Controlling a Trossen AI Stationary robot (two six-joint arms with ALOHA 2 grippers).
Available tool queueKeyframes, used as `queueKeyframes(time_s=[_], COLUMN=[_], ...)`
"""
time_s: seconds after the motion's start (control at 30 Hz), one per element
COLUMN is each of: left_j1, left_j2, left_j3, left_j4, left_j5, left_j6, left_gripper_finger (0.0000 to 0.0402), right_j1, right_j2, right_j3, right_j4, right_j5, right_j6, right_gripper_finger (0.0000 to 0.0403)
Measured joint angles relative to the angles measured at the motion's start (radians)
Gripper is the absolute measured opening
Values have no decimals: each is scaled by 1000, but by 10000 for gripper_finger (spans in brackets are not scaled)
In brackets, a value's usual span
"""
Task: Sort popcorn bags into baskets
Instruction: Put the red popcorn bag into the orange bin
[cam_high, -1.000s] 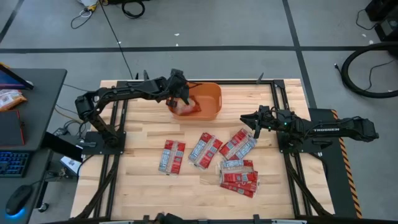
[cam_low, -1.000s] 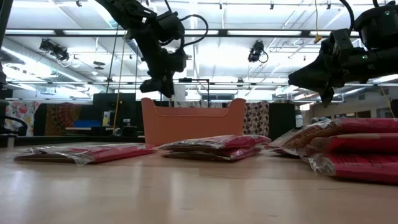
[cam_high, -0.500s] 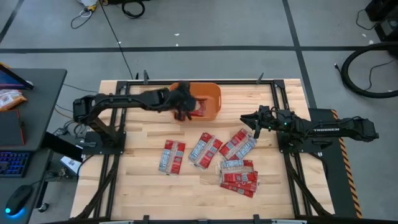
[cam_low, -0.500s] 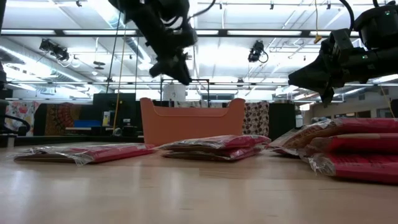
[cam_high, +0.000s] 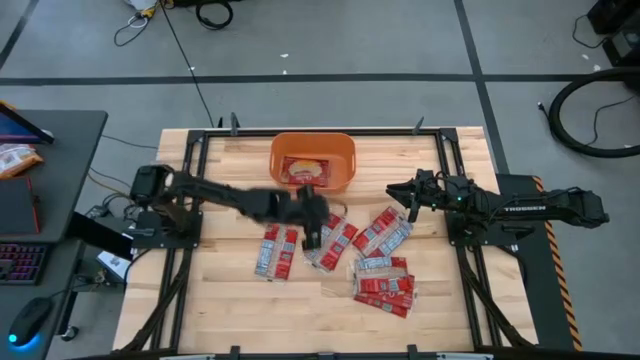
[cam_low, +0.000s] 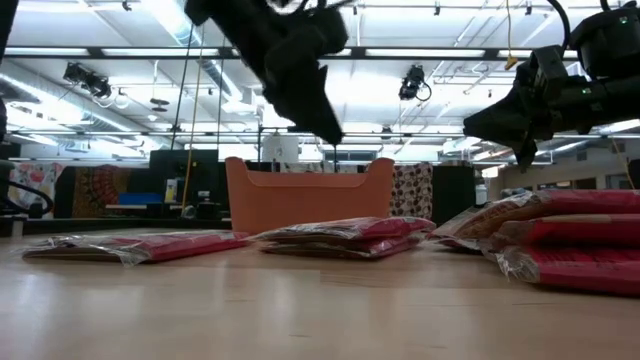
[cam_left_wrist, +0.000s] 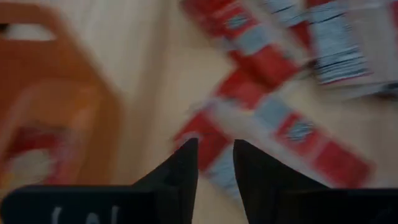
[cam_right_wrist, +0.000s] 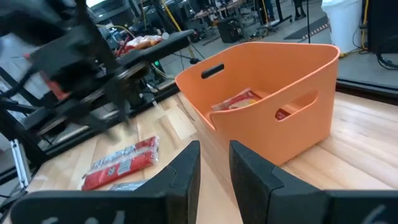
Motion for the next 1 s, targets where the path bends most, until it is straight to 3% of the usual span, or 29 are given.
queueKeyframes(time_s=[0.27,0.43,0.6,1.0], left_j1=[-188,-236,-236,-236], left_j2=[177,297,364,450], left_j3=[164,289,356,359], left_j4=[-3,-44,-84,-133], left_j5=[-199,-302,-310,-354], left_j6=[-27,-28,-72,-152], left_gripper_finger=[198,237,236,227], right_j1=[0,0,0,0], right_j2=[4,4,6,9], right_j3=[0,0,0,0], right_j4=[7,12,20,20], right_j5=[0,0,0,0], right_j6=[0,0,0,0], right_gripper_finger=[90,90,90,90])
